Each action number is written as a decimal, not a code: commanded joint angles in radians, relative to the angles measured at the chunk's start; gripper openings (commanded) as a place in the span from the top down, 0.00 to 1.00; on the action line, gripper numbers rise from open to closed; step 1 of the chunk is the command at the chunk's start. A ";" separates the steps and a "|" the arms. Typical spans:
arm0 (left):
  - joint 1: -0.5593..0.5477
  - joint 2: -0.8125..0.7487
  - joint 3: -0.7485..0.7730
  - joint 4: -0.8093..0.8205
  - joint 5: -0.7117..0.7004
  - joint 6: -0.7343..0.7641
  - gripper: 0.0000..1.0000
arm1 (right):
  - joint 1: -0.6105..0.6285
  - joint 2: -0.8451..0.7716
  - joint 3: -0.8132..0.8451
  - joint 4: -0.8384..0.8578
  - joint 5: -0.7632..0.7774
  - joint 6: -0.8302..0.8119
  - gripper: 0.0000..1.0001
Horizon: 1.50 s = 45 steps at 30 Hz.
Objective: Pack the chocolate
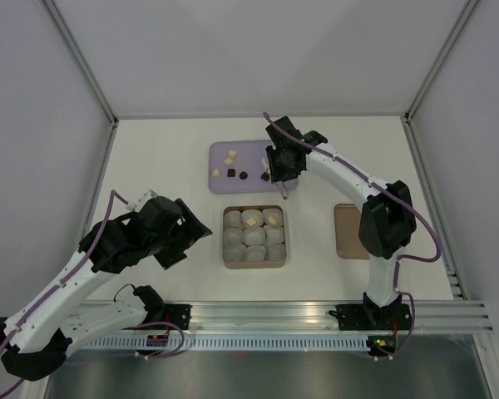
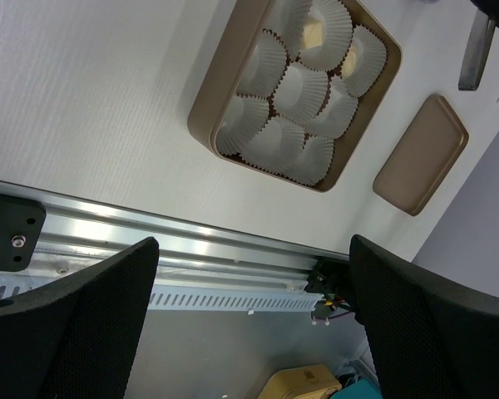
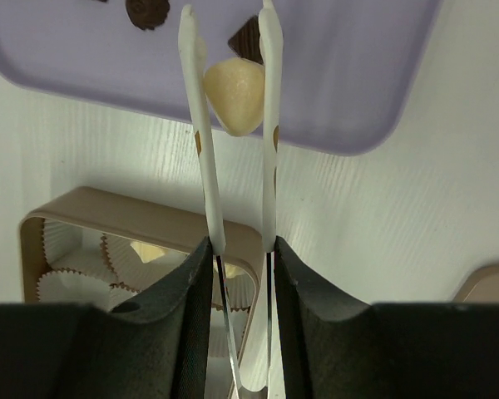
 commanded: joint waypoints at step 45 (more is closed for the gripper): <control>0.003 0.027 -0.015 0.029 0.048 -0.014 0.00 | 0.310 -0.303 -0.373 0.095 -0.014 0.135 0.72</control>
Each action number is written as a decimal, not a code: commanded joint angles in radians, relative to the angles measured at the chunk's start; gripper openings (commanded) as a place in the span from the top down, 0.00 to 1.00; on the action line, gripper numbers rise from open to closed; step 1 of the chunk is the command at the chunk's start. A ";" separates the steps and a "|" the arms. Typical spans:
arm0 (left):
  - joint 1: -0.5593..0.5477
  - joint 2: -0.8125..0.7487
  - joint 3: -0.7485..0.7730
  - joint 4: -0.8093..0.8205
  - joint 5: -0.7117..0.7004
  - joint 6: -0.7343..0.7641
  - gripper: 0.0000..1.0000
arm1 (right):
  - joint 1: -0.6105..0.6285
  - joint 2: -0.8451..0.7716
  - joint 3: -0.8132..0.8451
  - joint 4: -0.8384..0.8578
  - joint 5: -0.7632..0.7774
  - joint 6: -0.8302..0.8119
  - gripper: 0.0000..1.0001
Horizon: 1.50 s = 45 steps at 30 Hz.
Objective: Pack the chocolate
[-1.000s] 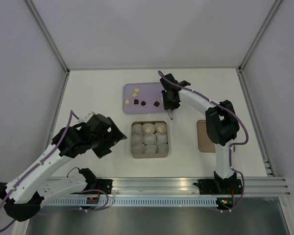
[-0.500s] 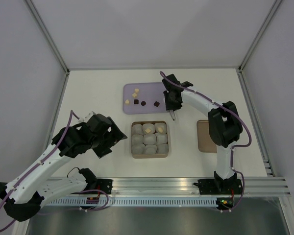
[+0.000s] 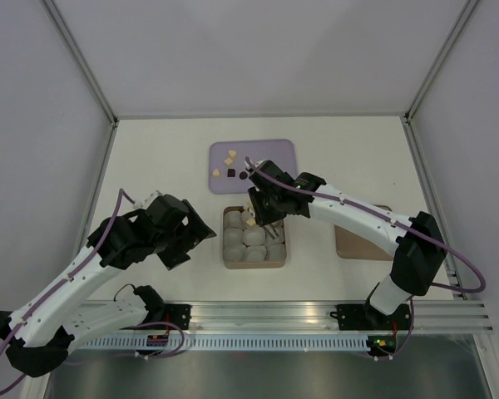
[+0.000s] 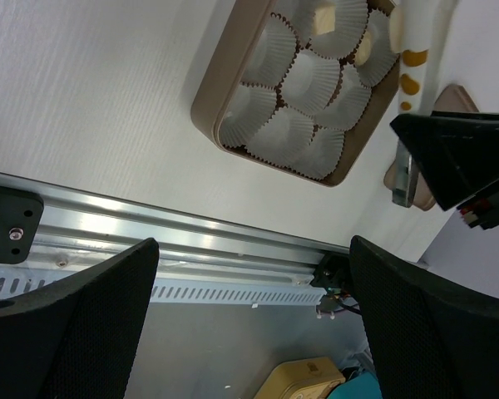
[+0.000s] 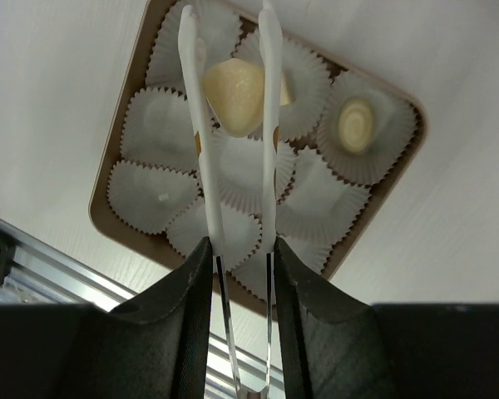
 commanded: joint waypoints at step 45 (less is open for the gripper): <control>0.005 -0.047 -0.031 0.017 0.006 -0.023 0.00 | 0.127 0.176 -0.071 0.282 0.090 0.079 0.61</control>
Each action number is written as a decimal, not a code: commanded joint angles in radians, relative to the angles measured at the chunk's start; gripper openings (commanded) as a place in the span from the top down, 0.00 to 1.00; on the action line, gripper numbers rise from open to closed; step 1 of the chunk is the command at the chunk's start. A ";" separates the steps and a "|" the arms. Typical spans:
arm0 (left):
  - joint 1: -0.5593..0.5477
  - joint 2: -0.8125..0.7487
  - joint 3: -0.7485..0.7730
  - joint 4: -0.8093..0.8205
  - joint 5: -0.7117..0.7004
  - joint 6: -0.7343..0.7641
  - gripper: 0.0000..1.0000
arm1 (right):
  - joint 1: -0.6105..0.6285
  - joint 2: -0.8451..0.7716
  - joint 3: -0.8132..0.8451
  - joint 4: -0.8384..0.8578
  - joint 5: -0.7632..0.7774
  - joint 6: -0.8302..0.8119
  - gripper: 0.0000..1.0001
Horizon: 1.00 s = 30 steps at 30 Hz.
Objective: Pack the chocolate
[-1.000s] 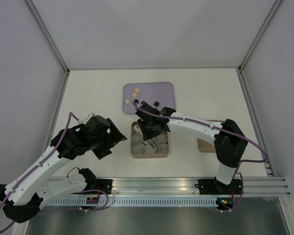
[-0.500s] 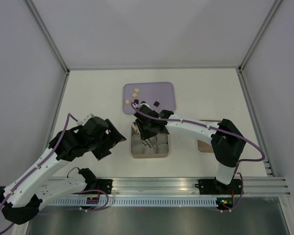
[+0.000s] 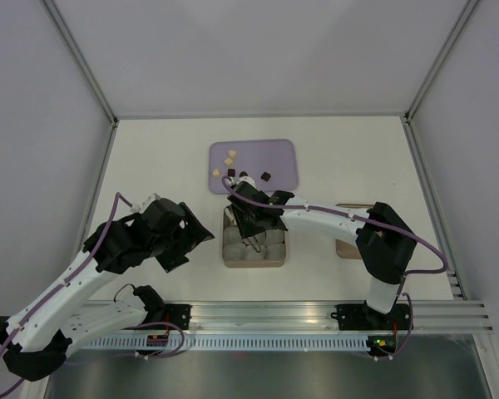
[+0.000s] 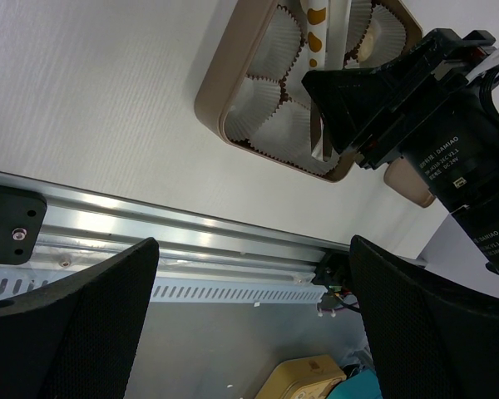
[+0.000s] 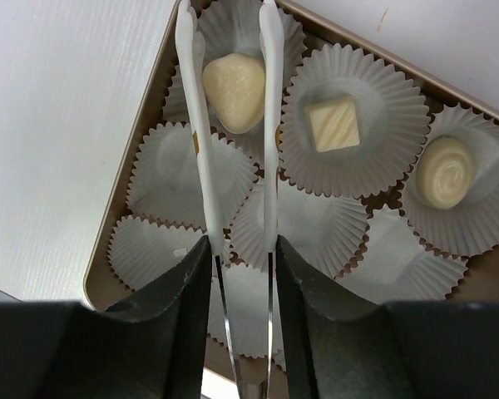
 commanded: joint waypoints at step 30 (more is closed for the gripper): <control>0.005 0.008 0.008 0.013 0.016 -0.032 0.00 | -0.161 -0.075 0.291 -0.249 0.088 -0.096 0.59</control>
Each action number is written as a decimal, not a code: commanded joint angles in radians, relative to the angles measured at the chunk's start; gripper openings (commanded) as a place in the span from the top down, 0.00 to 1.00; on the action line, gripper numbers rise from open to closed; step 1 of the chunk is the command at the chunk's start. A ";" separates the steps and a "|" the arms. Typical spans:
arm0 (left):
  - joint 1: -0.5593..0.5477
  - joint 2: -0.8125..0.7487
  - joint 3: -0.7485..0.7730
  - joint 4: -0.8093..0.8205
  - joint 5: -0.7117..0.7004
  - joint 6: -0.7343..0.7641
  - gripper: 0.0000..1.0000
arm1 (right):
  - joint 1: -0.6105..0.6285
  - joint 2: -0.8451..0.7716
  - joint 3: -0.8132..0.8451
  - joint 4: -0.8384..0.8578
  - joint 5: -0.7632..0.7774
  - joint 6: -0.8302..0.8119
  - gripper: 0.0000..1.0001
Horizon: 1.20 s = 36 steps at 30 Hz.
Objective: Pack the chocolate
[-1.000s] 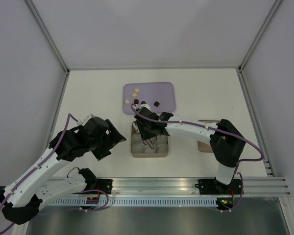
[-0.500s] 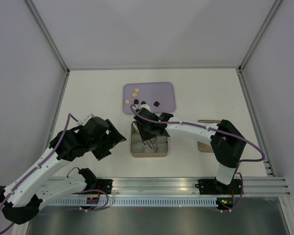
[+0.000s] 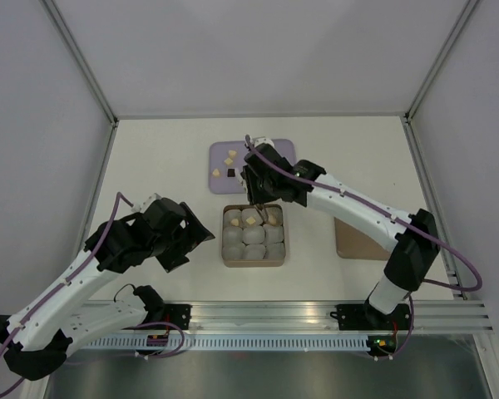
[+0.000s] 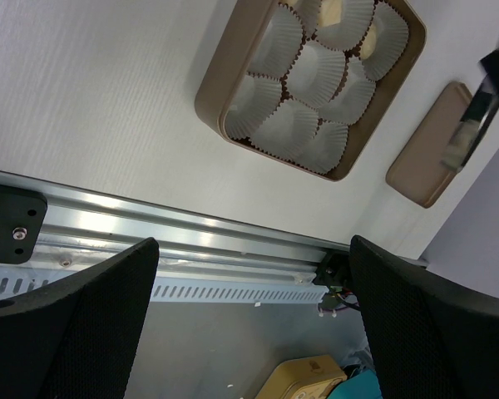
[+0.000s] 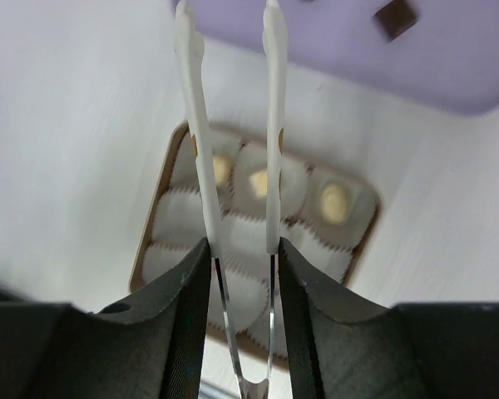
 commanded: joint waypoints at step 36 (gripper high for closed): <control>0.003 -0.016 0.005 0.012 0.006 -0.021 0.00 | -0.315 0.544 0.506 -0.346 -0.103 -0.336 0.48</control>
